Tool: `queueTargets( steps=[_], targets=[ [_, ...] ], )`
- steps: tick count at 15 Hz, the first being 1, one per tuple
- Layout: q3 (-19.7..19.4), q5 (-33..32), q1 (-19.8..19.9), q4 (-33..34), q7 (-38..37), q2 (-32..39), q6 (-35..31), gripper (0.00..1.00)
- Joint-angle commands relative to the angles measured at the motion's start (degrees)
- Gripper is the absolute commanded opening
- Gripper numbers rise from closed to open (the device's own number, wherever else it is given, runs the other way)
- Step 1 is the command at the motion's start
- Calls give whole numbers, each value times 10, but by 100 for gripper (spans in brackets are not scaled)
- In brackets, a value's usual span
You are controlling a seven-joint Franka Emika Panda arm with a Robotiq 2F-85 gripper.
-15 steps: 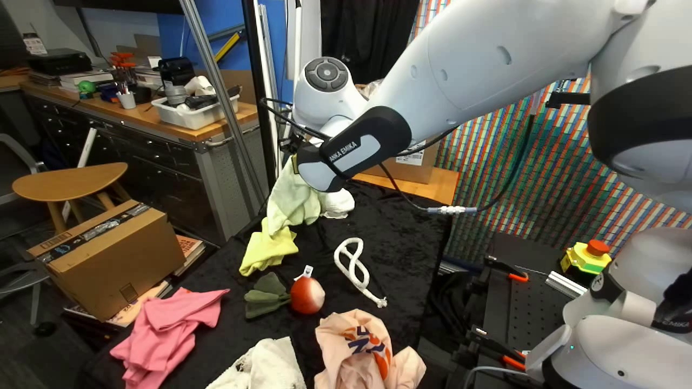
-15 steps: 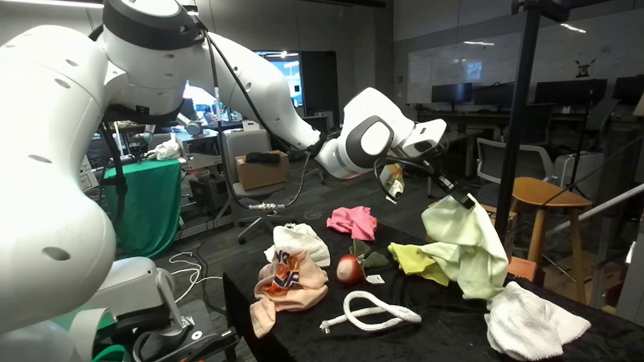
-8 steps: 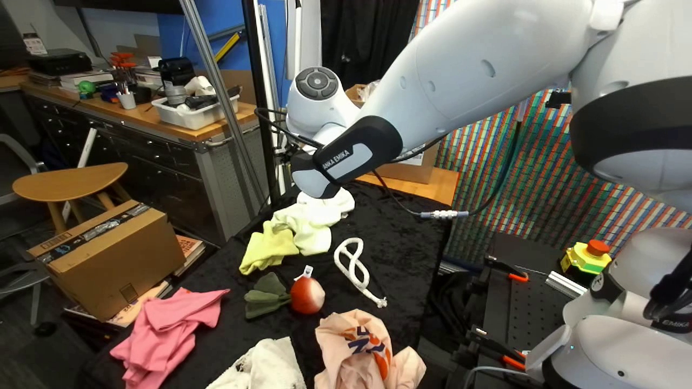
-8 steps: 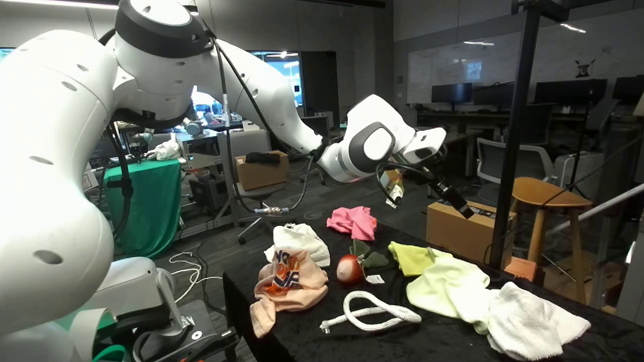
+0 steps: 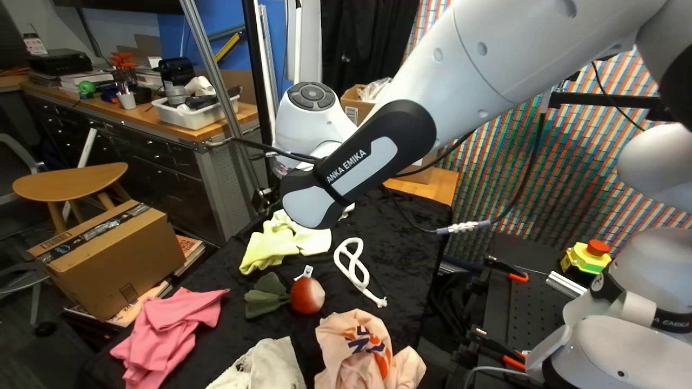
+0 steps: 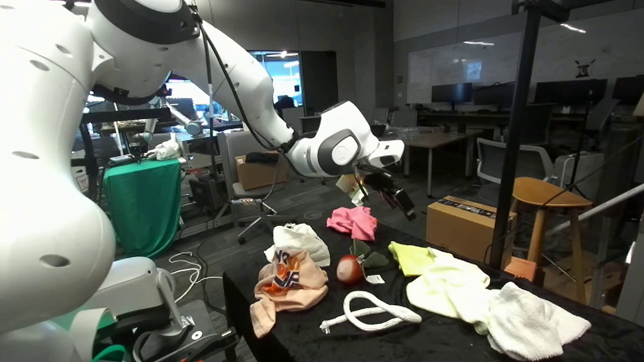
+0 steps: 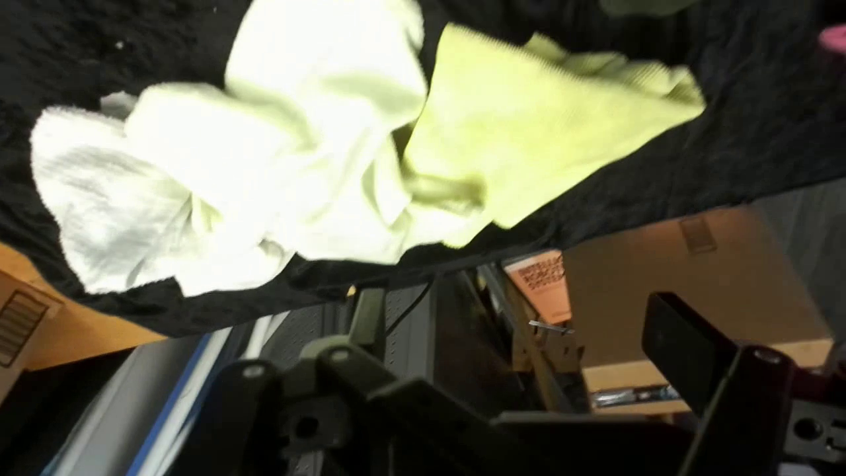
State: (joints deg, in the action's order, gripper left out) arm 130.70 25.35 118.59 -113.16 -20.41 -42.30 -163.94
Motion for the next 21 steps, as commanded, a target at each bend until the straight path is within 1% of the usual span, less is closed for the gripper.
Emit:
queueTargets(
  steps=[1, 3, 4, 5, 7, 11, 16, 21],
  targets=[
    [39, 19, -4, -61, 97, 91, 36, 100],
    [57, 34, 4, -82, 140, 118, 67, 100],
    [54, 40, 0, -90, 151, 121, 83, 100],
    [61, 53, 6, -99, 178, 133, 98, 100],
    [49, 71, 0, -116, 203, 138, 125, 100],
    [30, 115, 3, -138, 244, 132, 164, 100],
    [28, 203, 26, -147, 313, 112, 220, 100],
    [13, 293, 27, -147, 356, 88, 288, 100]
  ],
)
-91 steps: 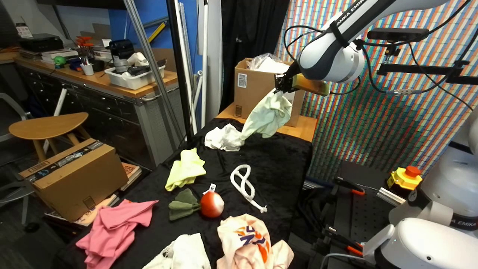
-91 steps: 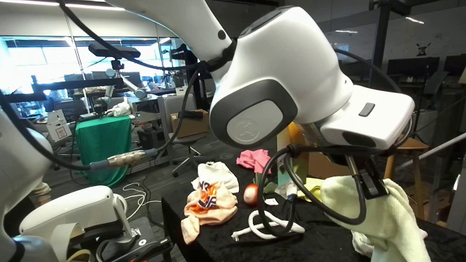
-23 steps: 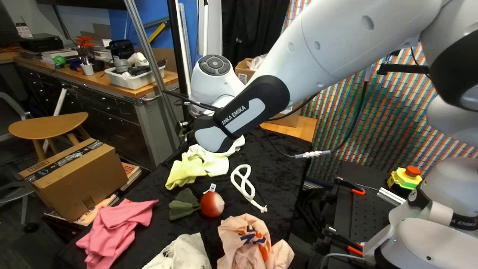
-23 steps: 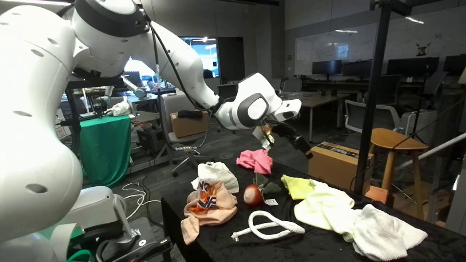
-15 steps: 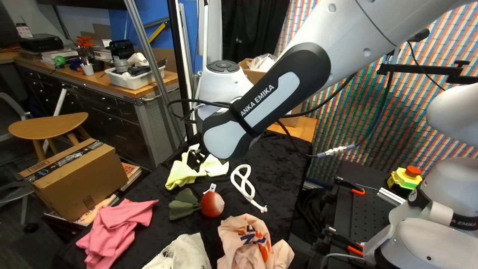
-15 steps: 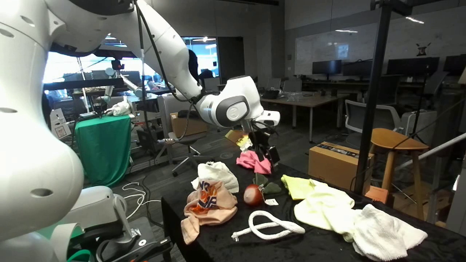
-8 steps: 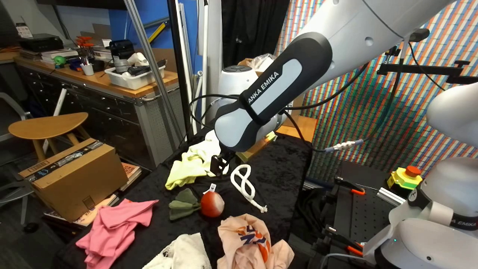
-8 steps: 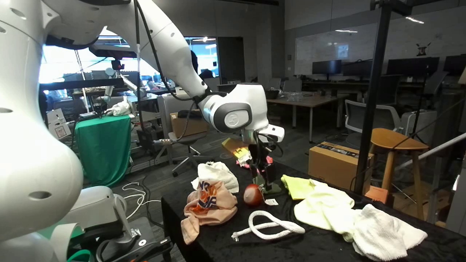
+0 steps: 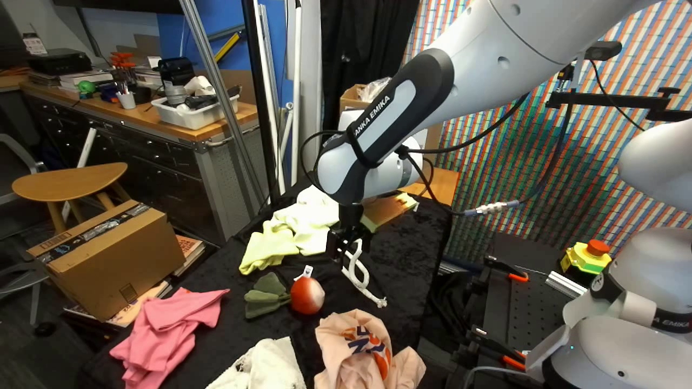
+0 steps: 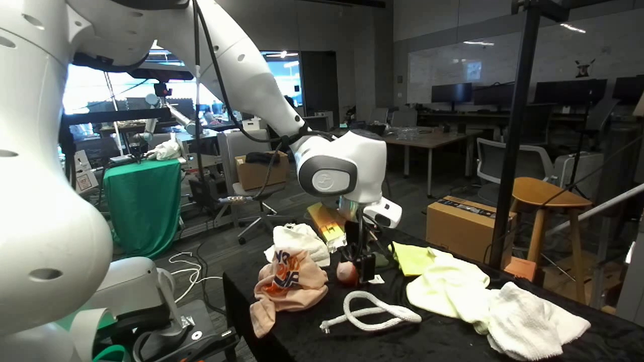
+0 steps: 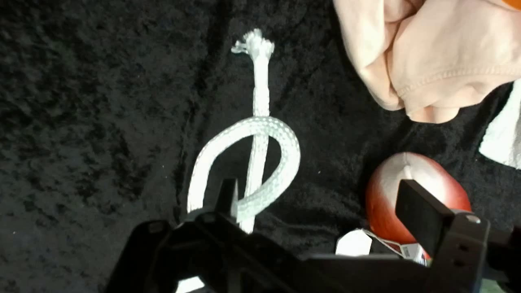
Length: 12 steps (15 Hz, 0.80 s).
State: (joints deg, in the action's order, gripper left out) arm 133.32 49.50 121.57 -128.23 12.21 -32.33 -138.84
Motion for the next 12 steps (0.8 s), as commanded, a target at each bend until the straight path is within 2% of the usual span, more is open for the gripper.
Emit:
queueTargets(
  steps=[1, 7, 12],
  targets=[
    [-19, 73, -6, 3, 33, -17, 47, 100],
    [-66, 167, -45, -7, 21, -49, 90, 100],
    [-94, 265, -83, -10, -3, -92, 94, 100]
  ],
)
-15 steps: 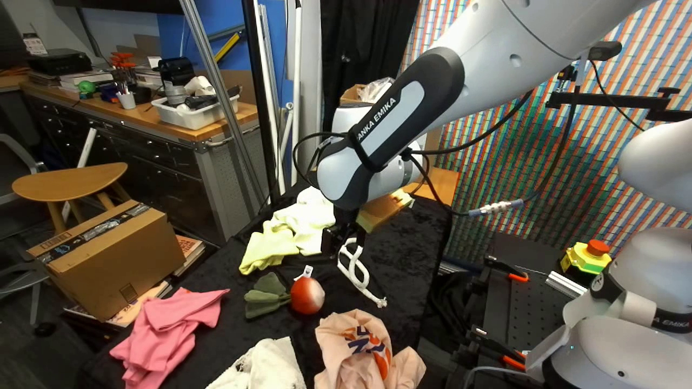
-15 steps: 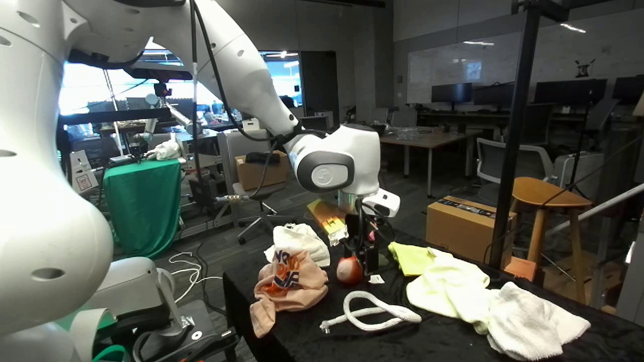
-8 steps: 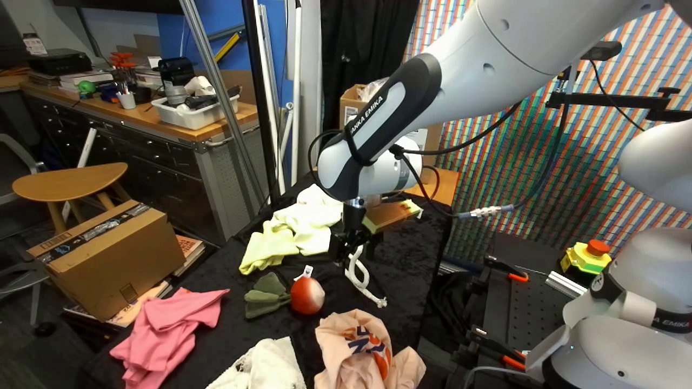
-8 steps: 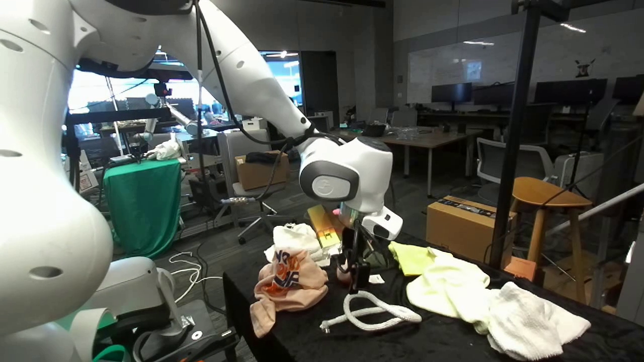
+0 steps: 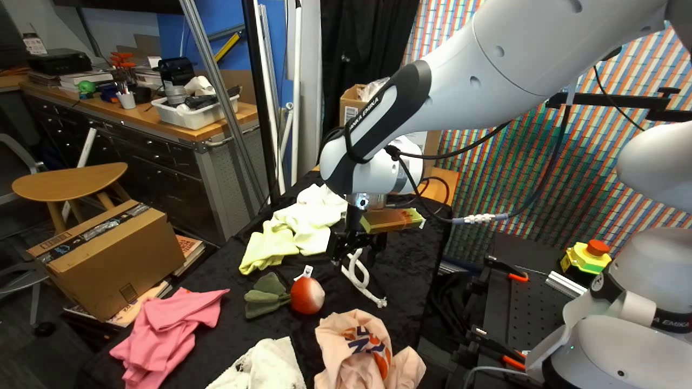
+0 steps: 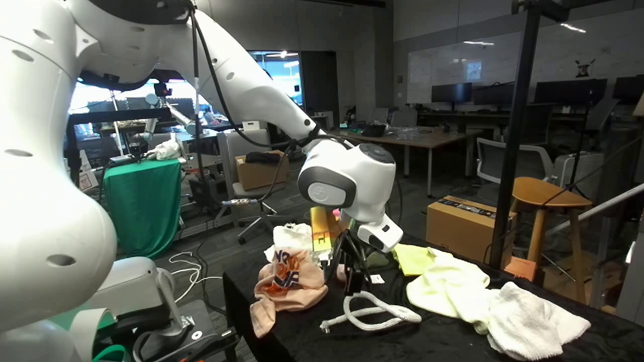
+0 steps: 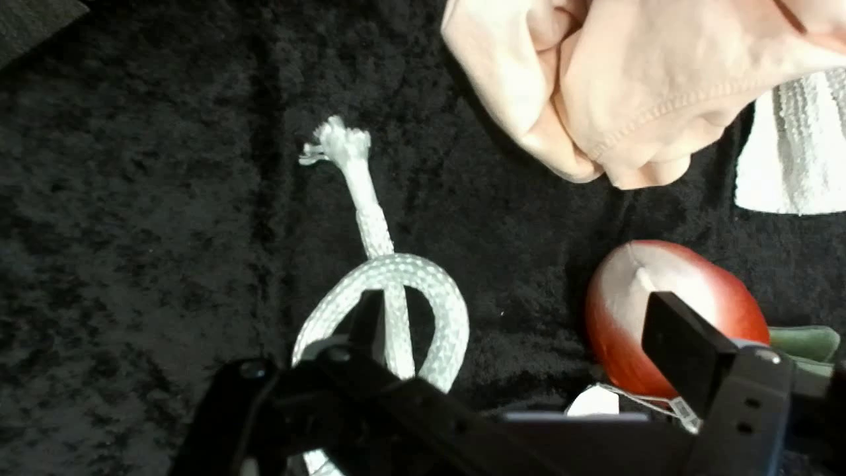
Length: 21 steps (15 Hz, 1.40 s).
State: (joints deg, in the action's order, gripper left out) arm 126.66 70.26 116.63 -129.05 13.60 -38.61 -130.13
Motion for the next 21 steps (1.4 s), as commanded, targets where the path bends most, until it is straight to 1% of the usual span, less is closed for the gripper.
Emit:
queueTargets(
  steps=[1, 7, 13, 15, 21],
  targets=[
    [-33, 79, -42, -5, -23, -37, 8, 100],
    [-73, 186, -99, -36, -68, -92, 7, 100],
    [-117, 241, -149, -62, -109, -136, 5, 100],
    [-125, 247, -157, -63, -122, -150, 8, 100],
    [-128, 255, -156, -52, -153, -189, 13, 100]
  ],
)
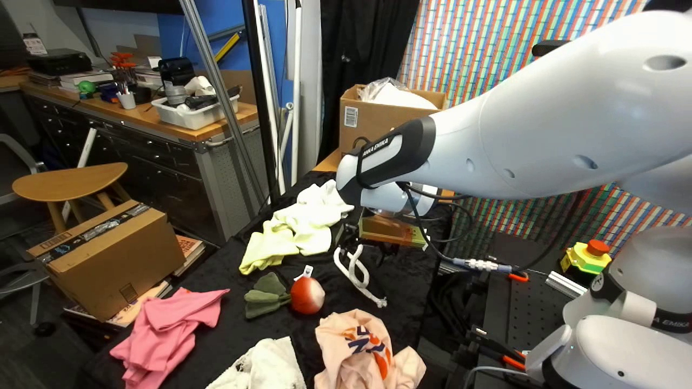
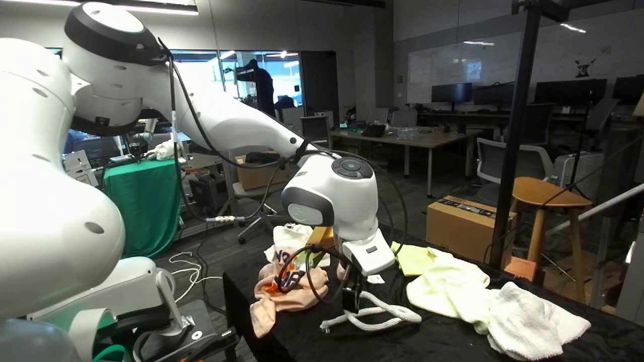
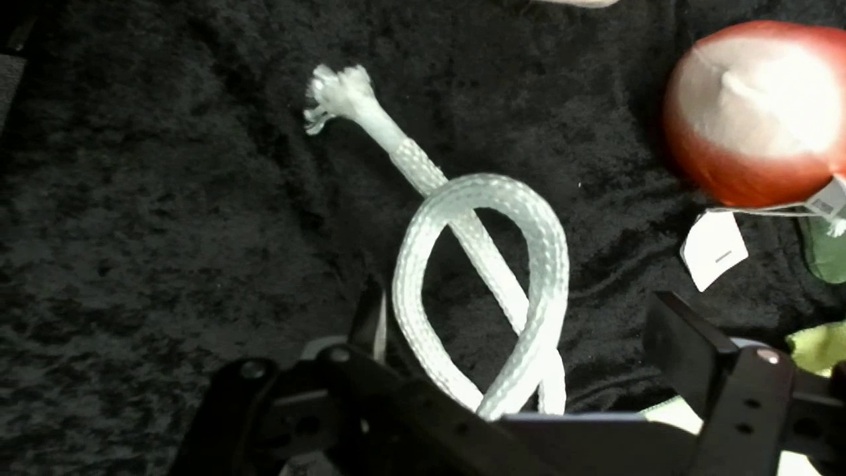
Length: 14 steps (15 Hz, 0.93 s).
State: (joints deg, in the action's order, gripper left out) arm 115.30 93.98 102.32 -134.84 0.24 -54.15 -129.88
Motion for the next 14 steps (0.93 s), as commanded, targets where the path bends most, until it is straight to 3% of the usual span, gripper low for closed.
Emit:
queueTargets(
  steps=[1, 3, 10, 12, 14],
  targets=[
    [-14, 19, -10, 9, -23, -40, 10, 100],
    [-14, 20, -9, 11, -28, -50, 10, 74],
    [-17, 39, -13, 14, -32, -76, 9, 20],
    [-22, 40, -19, 11, -31, -82, 4, 8],
    [-28, 40, -24, 8, -31, -84, 3, 6]
  ],
)
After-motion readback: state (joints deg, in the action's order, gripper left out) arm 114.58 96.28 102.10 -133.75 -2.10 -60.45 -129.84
